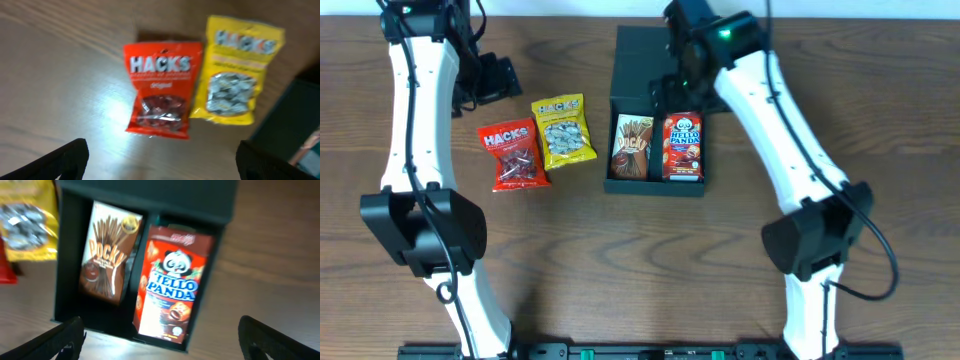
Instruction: Pack container
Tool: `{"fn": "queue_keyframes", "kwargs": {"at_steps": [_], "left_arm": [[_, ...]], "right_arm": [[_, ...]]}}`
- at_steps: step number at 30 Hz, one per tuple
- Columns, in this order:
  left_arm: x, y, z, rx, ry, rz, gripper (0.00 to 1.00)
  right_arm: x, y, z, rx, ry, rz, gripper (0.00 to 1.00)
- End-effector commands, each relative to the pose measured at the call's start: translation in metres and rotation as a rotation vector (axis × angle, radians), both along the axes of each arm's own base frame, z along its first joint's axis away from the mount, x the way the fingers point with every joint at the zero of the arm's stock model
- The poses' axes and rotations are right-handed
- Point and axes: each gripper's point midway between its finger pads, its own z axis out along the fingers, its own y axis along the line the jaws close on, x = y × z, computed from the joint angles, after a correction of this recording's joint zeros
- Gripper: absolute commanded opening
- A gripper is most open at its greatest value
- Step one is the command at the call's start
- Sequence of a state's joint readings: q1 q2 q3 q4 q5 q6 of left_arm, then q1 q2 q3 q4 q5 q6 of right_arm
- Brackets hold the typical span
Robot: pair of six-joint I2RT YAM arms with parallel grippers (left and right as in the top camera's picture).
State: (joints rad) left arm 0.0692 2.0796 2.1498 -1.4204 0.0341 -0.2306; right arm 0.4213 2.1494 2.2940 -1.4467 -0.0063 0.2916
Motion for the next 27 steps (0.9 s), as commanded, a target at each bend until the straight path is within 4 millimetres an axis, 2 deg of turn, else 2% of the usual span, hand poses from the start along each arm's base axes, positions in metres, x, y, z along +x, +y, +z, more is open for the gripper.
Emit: {"fn": "queue_keyframes", "kwargs": {"at_steps": [1, 8, 14, 21, 27], "left_arm": [[-0.018, 0.010, -0.017, 0.041, 0.079, -0.016, 0.95], [-0.048, 0.005, -0.085, 0.017, 0.228, -0.029, 0.97], [-0.059, -0.017, -0.124, -0.070, 0.256, -0.047, 0.95], [-0.066, -0.041, -0.151, -0.095, 0.256, -0.120, 0.95], [-0.064, -0.027, -0.158, 0.030, 0.254, -0.046, 0.95]], "right_arm": [[0.010, -0.022, 0.026, 0.014, -0.073, -0.032, 0.98], [0.023, -0.052, 0.031, 0.037, -0.087, -0.104, 0.99], [0.031, -0.060, 0.033, 0.043, -0.111, -0.124, 0.99], [0.035, -0.058, 0.035, 0.050, -0.130, -0.123, 0.99], [0.035, -0.058, 0.035, 0.049, -0.130, -0.112, 0.99]]}}
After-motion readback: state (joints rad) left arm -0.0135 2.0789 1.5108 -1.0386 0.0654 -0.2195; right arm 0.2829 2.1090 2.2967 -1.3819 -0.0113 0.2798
